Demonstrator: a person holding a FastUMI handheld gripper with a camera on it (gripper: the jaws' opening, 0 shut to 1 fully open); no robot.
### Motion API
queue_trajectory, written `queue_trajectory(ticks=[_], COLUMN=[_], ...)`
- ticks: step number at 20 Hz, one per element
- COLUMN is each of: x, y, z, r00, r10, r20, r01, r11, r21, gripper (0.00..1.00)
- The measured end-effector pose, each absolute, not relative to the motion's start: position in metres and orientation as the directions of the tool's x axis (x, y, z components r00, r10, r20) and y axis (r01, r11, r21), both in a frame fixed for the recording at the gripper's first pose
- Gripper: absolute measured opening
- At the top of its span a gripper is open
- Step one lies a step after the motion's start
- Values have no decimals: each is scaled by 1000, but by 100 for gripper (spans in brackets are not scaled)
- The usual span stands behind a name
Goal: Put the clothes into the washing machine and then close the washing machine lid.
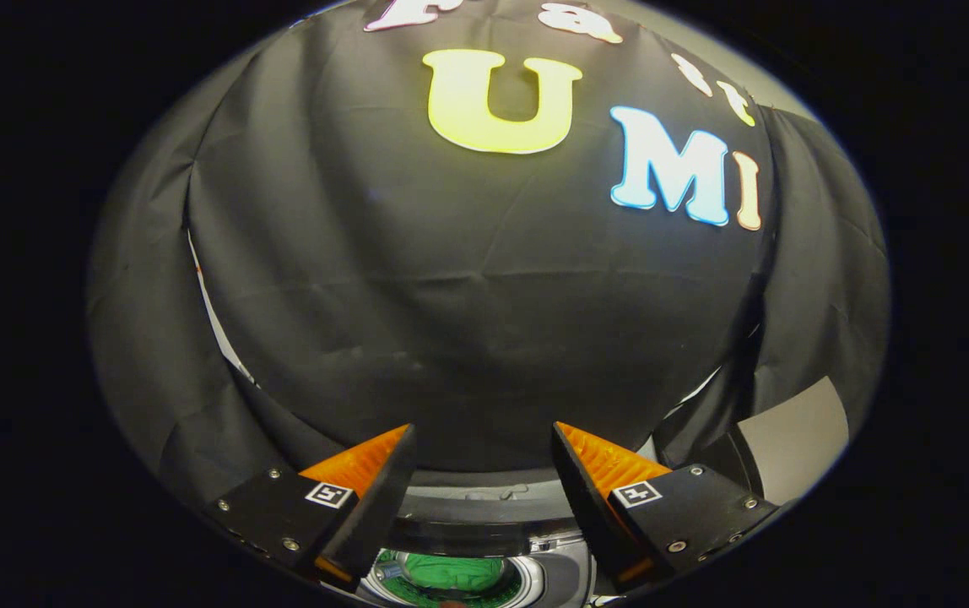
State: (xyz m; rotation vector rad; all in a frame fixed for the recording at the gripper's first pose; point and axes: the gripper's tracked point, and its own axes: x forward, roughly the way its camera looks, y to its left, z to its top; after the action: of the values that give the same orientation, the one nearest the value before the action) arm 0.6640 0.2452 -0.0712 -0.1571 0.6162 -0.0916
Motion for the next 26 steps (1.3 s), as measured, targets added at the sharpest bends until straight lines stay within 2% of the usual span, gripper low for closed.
queue_trajectory(ticks=[5,8,21,26], x=[658,648,645,617], y=[250,257,256,260], z=[-93,-104,-97,-94], r00=[766,740,795,833], r10=[-113,-81,-76,-54], r20=[-633,-668,-602,-551], r01=[-3,48,33,15], r11=[984,997,996,997], r21=[-178,-68,-82,-74], gripper=[96,96,95,95])
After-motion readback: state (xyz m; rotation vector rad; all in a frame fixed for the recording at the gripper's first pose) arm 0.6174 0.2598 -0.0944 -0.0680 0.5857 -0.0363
